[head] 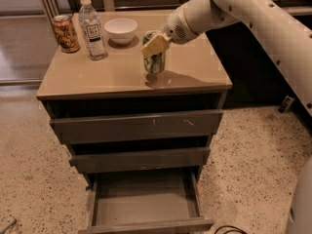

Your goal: Pick green can from bottom drawer and place on counter

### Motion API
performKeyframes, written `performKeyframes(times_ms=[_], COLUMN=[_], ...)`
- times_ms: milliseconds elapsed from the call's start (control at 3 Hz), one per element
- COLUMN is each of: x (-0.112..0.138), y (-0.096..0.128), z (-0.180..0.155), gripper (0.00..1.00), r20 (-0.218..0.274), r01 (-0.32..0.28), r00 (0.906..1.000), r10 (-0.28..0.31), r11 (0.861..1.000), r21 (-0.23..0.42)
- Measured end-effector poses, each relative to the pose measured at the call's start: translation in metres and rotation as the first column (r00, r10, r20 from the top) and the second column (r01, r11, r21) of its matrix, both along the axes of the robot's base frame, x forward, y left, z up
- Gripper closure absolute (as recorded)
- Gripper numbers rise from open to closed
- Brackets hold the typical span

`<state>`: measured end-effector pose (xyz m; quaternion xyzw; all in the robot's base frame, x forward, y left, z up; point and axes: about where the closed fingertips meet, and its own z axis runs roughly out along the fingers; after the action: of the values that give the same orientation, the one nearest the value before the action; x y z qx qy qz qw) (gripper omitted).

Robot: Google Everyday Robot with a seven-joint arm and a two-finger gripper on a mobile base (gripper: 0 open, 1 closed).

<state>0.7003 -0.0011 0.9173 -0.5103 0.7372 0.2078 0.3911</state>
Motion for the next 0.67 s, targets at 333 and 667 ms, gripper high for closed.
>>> performKeyframes(times_ms=[333,667], x=[0.010,0.015], y=[0.000,0.001], z=[-0.011,-0.022], gripper=[1.00,1.00], r20=[-0.026,-0.049], r01=[0.006,0.010], r00=[0.9996,0.9988], r10=[-0.006,-0.010], r11=[1.000,1.000], r21=[-0.001,0.006])
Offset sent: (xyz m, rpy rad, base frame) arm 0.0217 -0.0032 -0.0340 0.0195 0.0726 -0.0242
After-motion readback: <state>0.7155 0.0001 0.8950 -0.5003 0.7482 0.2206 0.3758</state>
